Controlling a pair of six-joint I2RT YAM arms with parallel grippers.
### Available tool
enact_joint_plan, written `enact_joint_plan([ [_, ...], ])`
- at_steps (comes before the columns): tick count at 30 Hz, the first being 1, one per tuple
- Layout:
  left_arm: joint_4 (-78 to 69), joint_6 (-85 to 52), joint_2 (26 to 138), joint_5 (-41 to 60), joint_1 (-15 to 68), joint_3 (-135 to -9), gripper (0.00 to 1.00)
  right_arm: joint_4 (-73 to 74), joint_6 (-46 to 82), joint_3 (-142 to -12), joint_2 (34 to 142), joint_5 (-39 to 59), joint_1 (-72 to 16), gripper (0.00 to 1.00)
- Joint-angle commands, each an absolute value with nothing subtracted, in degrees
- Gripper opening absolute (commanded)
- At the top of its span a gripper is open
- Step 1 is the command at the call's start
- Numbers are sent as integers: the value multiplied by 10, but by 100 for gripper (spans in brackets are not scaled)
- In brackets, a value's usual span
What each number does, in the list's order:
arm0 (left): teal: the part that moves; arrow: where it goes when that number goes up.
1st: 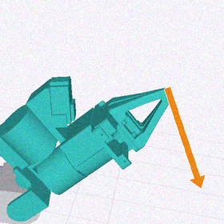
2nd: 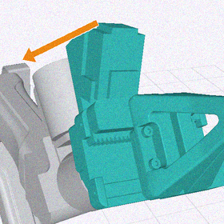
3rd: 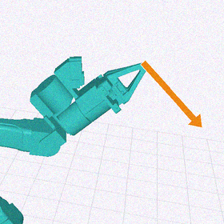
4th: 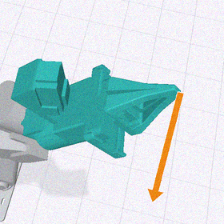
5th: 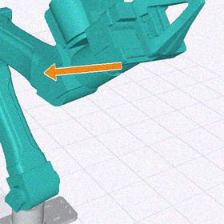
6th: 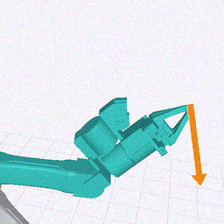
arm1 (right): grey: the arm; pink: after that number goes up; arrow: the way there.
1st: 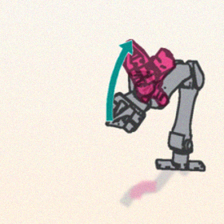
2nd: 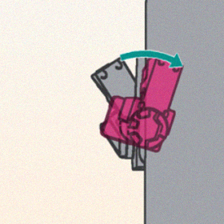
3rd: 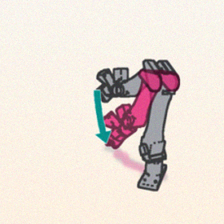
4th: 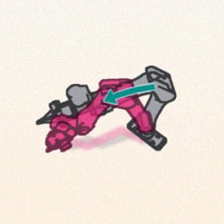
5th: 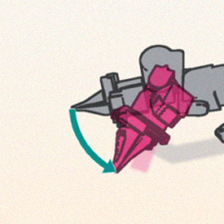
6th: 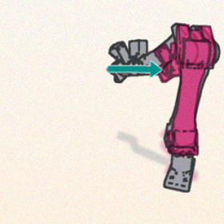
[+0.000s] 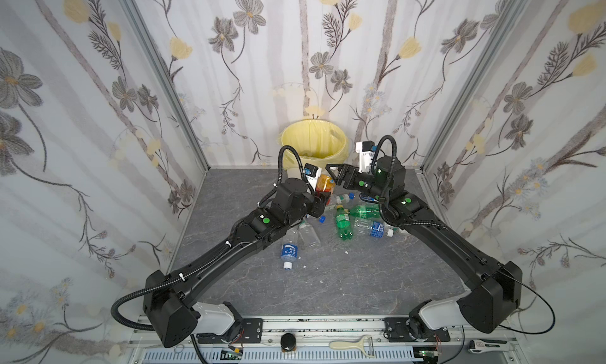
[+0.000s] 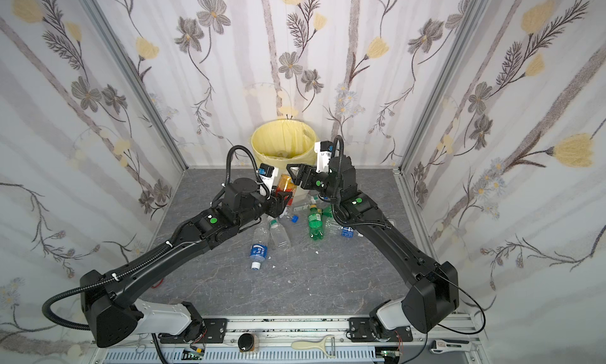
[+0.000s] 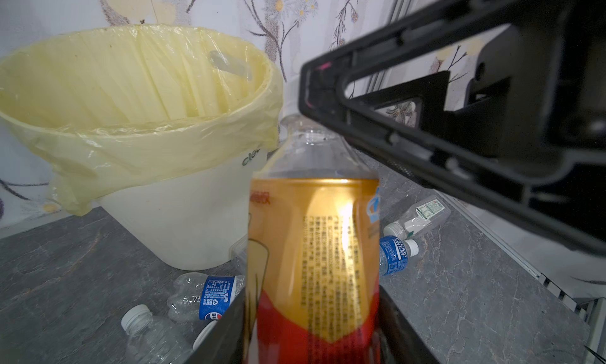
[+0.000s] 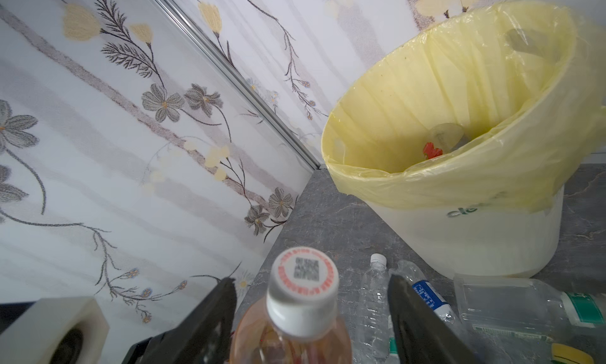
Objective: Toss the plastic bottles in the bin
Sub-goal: 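Raise the juice bottle with the right gripper while the left gripper withdraws, then open the right gripper over the bin to drop the juice bottle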
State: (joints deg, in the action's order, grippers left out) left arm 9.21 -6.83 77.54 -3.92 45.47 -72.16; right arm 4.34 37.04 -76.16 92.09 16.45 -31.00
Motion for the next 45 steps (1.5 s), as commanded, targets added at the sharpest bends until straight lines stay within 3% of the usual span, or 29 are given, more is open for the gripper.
enact_joint_plan([
  [1, 70, -56, 779, -51, 458, -729, 54, 66, 383, -765, 932, 181, -309, 68],
  [11, 69, -48, 791, -56, 459, -731, 61, 69, 386, -768, 941, 184, -305, 36],
  [16, 69, -41, 797, -79, 460, -734, 68, 70, 385, -775, 947, 183, -299, 32],
  [18, 69, -31, 797, -100, 460, -734, 74, 70, 383, -782, 949, 178, -293, 31],
  [22, 70, -19, 789, -130, 459, -737, 99, 69, 381, -808, 961, 172, -273, 30],
  [36, 70, -5, 769, -167, 460, -787, 100, 58, 372, -988, 961, 104, -150, 31],
  [45, 69, 2, 761, -198, 459, -801, 100, 211, 377, -965, 883, -31, -90, 34],
])
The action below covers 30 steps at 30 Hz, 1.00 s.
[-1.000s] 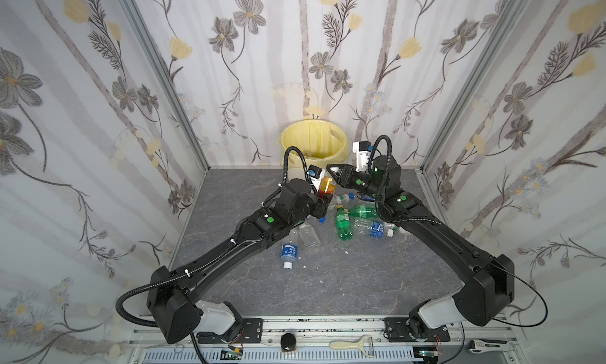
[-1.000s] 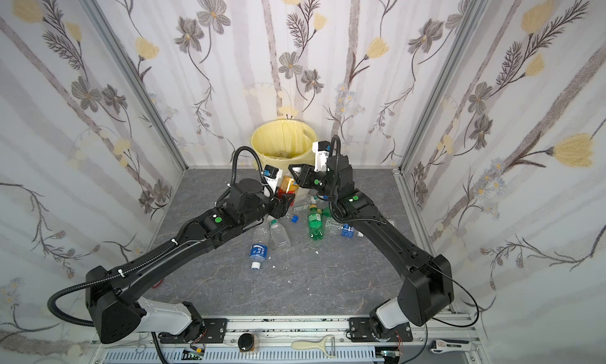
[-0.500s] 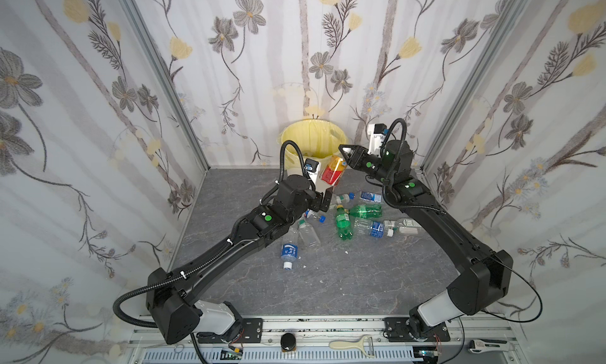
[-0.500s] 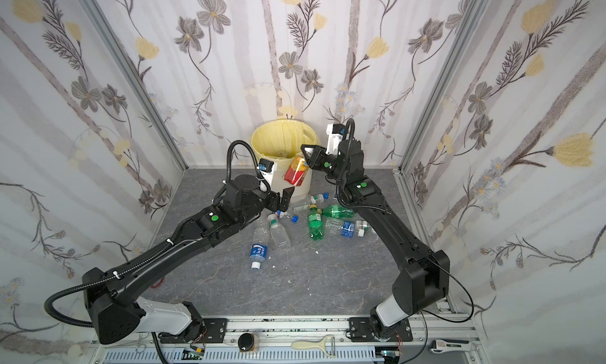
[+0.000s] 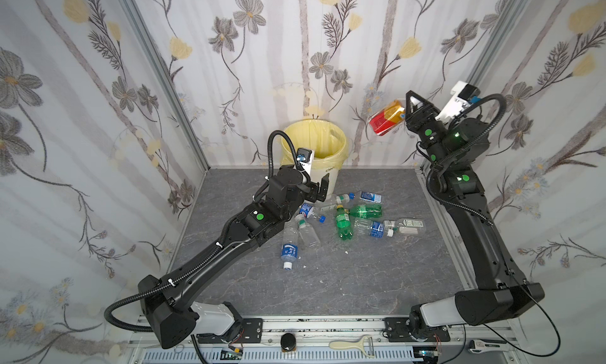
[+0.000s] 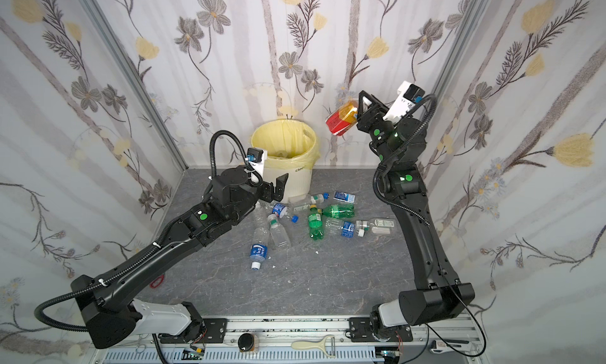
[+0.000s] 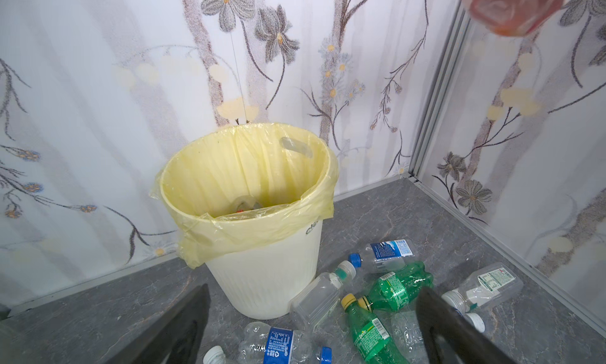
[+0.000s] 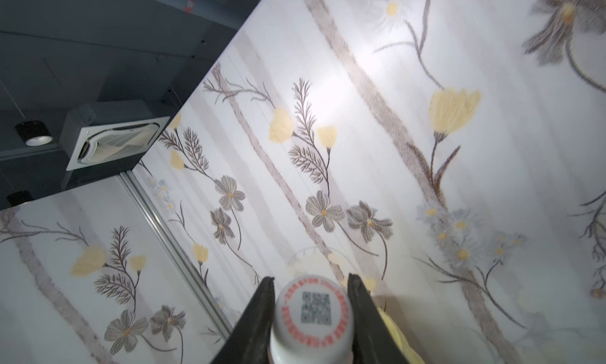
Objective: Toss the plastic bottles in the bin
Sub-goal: 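Open the right gripper over the bin to drop the juice bottle, then lower the left gripper toward the clear blue-label water bottle while the right gripper lowers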
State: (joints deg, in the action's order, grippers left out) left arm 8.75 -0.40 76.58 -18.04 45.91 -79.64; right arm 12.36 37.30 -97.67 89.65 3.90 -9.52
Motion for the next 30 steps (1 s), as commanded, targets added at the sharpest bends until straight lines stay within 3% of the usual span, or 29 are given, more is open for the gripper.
enact_joint_plan([
  [1, 69, 4, 759, -201, 458, -800, 100, 222, 377, -964, 882, -45, -90, 34],
  [5, 68, 9, 752, -211, 456, -788, 100, 249, 403, -970, 910, -58, -93, 35],
  [9, 68, 3, 744, -210, 450, -774, 100, 234, 422, -1012, 1020, -44, -132, 37],
  [12, 68, -2, 737, -212, 446, -761, 100, 171, 421, -1106, 1131, -9, -176, 44],
  [16, 69, -10, 724, -208, 441, -745, 100, 39, 415, -1286, 1266, 44, -214, 65],
  [19, 69, -15, 707, -209, 441, -721, 100, 66, 389, -1267, 1249, 23, -227, 74],
  [25, 68, -28, 691, -207, 440, -696, 100, 48, 363, -1248, 1210, 10, -220, 77],
  [30, 68, -38, 693, -219, 430, -693, 100, 93, 366, -1144, 1146, 19, -211, 80],
])
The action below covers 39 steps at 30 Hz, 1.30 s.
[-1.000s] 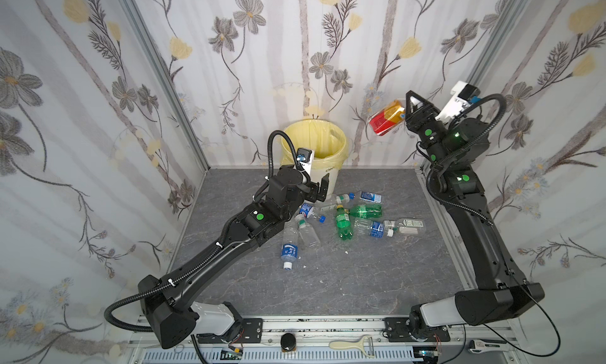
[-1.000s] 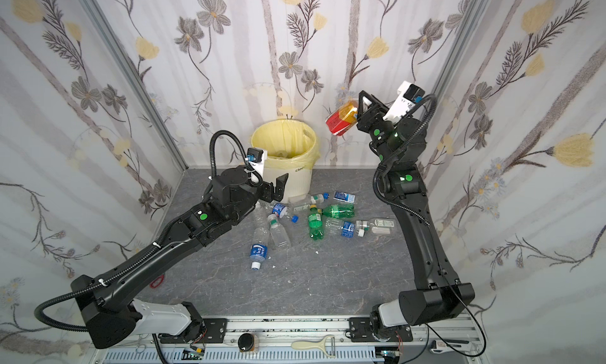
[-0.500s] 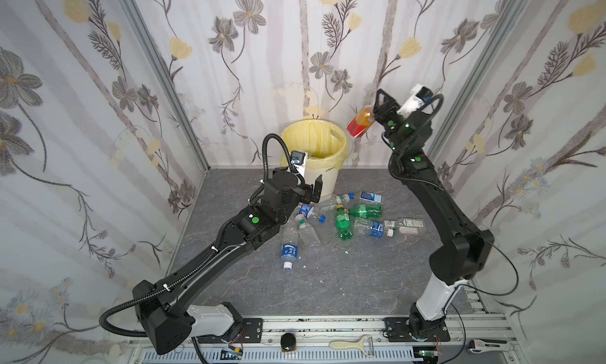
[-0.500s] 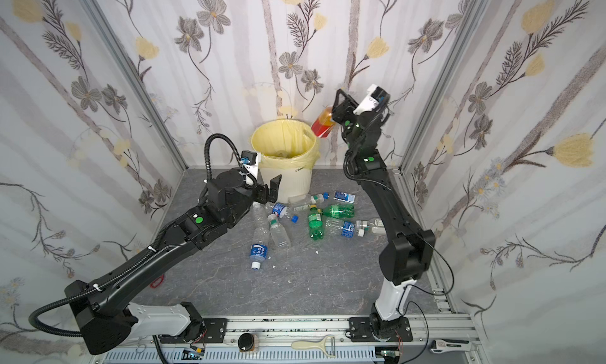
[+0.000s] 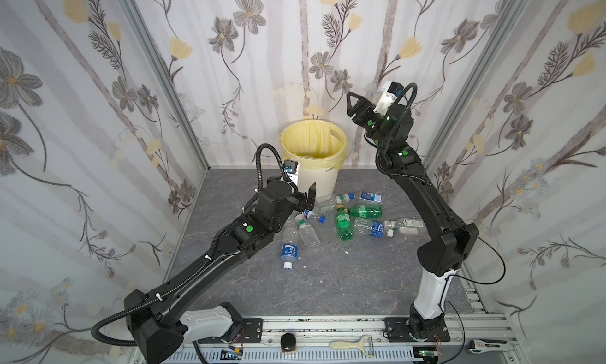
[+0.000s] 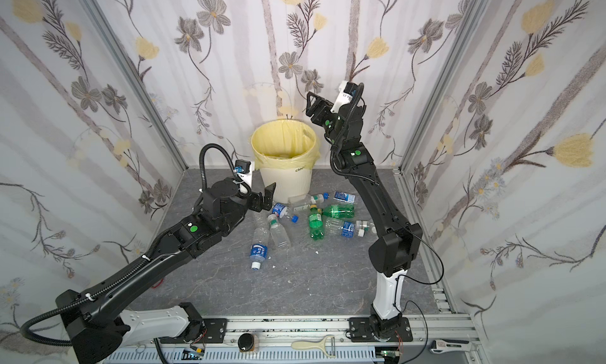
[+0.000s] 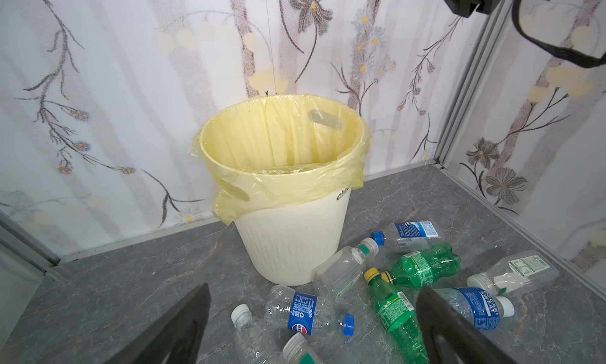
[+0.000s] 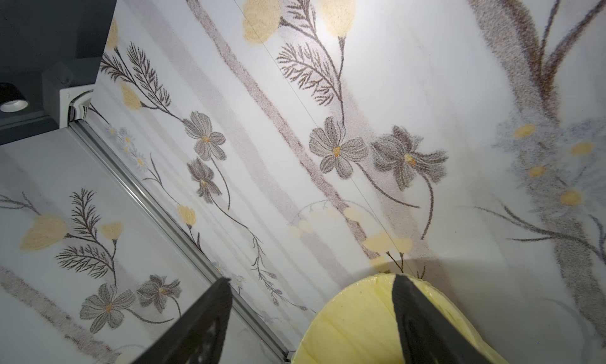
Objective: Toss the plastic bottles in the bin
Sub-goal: 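Lower the left gripper toward the clear blue-label water bottle while the right gripper lowers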
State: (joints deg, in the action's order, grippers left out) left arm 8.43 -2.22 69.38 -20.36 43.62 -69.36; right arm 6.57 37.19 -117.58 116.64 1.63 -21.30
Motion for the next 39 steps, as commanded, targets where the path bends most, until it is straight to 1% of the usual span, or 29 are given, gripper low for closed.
enact_joint_plan([
  [1, 68, -43, 694, -221, 427, -695, 100, 95, 366, -1131, 1136, 20, -209, 83],
  [4, 69, -61, 695, -220, 415, -699, 100, 101, 365, -1092, 1110, 25, -201, 87],
  [5, 69, -66, 696, -219, 413, -699, 100, 105, 365, -1077, 1100, 27, -198, 91],
  [9, 76, -95, 706, -223, 407, -698, 100, 110, 354, -1020, 1063, 37, -191, 99],
  [15, 112, -172, 719, -189, 392, -676, 100, 97, 319, -924, 996, 42, -188, 100],
  [20, 161, -225, 750, -162, 377, -647, 100, 64, 287, -849, 947, 53, -191, 100],
  [27, 211, -295, 759, -108, 358, -578, 100, 41, 239, -738, 874, 40, -219, 100],
  [32, 222, -326, 765, -46, 354, -532, 100, 38, 231, -663, 834, 34, -235, 100],
  [39, 229, -348, 771, -3, 356, -468, 100, 46, 241, -575, 776, 34, -252, 100],
])
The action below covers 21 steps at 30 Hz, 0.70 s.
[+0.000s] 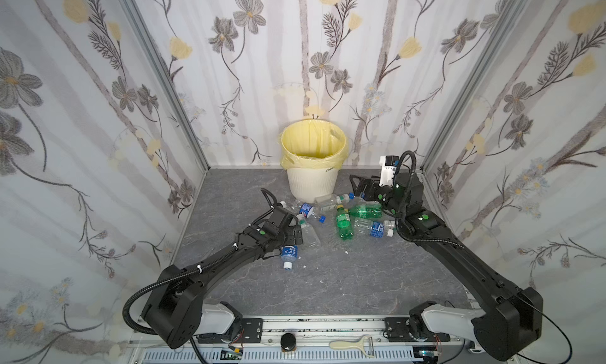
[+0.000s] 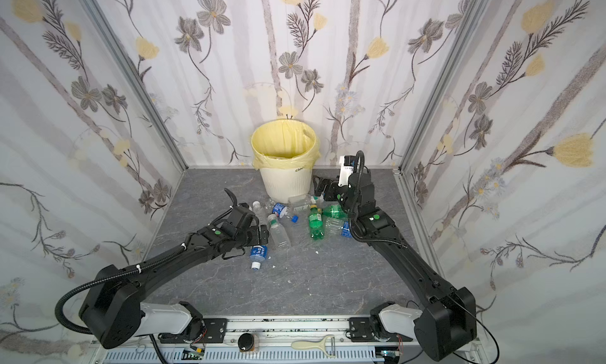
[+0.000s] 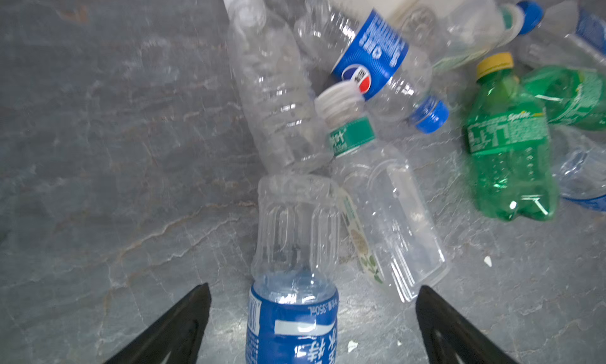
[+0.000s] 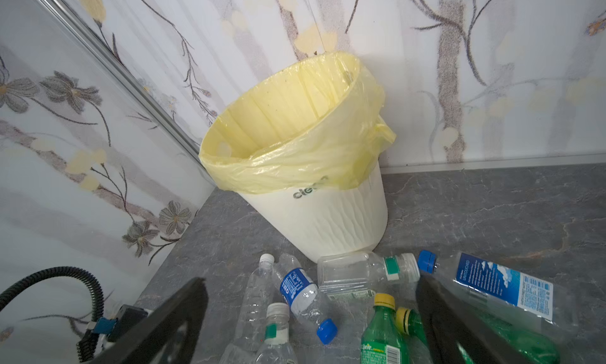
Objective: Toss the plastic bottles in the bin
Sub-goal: 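Lower the left gripper toward the clear blue-label water bottle while the right gripper lowers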
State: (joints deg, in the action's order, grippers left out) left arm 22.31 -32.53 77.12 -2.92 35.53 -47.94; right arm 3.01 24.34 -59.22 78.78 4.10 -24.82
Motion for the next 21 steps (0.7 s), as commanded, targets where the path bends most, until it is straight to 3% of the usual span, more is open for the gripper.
enact_joint_plan([
  [1, 229, -347, 769, -2, 356, -462, 100, 46, 242, -566, 770, 33, -253, 100],
  [12, 225, -328, 819, -4, 355, -452, 99, 57, 263, -508, 751, 40, -279, 100],
  [21, 221, -308, 854, -9, 356, -460, 84, 72, 281, -483, 750, 39, -281, 100],
])
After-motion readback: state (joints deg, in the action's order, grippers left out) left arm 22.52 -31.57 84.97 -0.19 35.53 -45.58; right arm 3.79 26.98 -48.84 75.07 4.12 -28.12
